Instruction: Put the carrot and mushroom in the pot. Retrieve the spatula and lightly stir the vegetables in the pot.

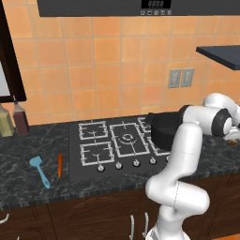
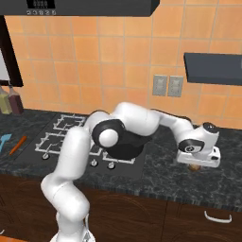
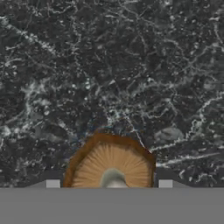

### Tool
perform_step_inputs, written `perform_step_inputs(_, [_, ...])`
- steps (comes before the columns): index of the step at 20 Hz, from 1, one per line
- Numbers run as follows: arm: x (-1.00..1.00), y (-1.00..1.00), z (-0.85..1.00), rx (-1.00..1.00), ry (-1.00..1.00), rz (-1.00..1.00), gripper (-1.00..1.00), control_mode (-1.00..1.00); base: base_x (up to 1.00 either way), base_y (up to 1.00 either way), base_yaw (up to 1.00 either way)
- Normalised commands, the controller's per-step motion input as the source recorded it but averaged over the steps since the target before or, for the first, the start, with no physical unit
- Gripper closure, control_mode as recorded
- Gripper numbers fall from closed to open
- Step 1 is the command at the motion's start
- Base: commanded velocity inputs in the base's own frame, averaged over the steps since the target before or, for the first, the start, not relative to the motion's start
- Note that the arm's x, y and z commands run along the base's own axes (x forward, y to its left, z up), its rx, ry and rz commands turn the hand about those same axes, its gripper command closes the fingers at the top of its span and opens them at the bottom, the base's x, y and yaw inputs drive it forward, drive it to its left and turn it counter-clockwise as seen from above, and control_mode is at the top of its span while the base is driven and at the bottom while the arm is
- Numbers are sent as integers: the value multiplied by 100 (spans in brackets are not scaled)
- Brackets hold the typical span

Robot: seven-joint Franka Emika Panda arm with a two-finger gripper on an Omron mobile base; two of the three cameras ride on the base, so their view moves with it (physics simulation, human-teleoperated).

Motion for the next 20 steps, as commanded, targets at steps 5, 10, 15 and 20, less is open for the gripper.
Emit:
perform_step_inputs(5, [-79,49,100,-4,-22,22,100,-100,0,0,0])
perform_step_inputs(10, [-30,100,100,-4,-4,23,100,-100,0,0,0])
perform_step_inputs(15, [13,100,73,0,10,21,100,-100,0,0,0])
perform_step_inputs(20, [44,100,20,-4,5,13,100,-100,0,0,0])
